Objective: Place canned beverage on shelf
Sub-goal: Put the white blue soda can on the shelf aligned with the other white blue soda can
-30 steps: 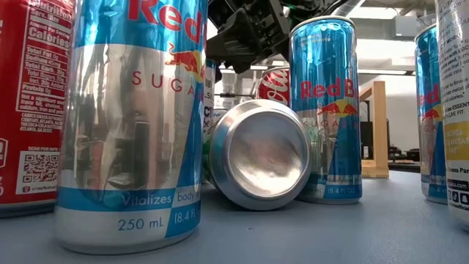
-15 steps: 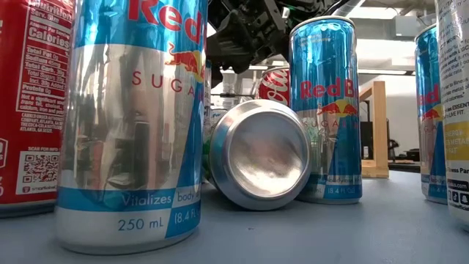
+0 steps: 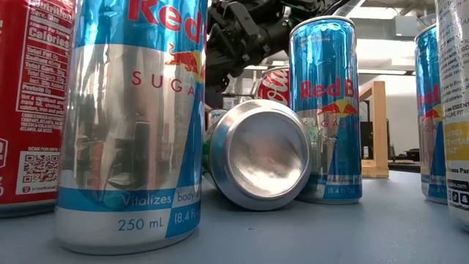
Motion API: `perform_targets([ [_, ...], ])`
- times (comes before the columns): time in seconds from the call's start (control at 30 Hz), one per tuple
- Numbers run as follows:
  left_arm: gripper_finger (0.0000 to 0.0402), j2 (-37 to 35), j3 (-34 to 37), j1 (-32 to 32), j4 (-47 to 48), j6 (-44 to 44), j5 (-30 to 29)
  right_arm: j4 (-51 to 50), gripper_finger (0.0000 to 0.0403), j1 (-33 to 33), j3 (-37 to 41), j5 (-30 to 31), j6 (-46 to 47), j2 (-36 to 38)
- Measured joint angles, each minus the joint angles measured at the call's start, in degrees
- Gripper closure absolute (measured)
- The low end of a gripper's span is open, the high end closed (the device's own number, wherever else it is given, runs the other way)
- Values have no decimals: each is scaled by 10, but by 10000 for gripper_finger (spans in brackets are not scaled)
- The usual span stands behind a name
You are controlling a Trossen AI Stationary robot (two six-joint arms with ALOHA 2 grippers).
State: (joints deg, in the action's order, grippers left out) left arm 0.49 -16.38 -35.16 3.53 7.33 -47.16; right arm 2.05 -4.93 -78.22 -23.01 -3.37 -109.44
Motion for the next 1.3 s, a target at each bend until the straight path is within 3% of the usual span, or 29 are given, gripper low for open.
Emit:
perform_targets([
  [0.17, 60, 0, 0, 0, 0, 0, 2, -8, 172, -4, 0, 19, 6, 29],
  [0.3, 60, 0, 0, 0, 0, -1, 3, -5, 172, -4, -2, 77, 21, 57],
  [0.57, 60, 0, 0, 0, 0, -4, 3, -1, 171, 3, -2, 335, 45, 73],
  [0.63, 60, 0, 0, 0, 0, -4, 3, 0, 171, -2, -2, 376, 55, 68],
  [0.83, 60, 0, 0, 0, 0, -4, 3, 8, 170, -27, -3, 385, 65, 61],
  [0.97, 60, 0, 0, 0, 1, -4, 3, 5, 170, -60, -1, 340, 66, 56],
  [1.1, 60, 0, 0, 0, 7, -7, 3, 25, 170, -88, 6, 336, 76, 38],
  [1.3, 60, 0, 0, 0, 9, -6, 2, 105, 170, -110, 41, 317, 81, 23],
])
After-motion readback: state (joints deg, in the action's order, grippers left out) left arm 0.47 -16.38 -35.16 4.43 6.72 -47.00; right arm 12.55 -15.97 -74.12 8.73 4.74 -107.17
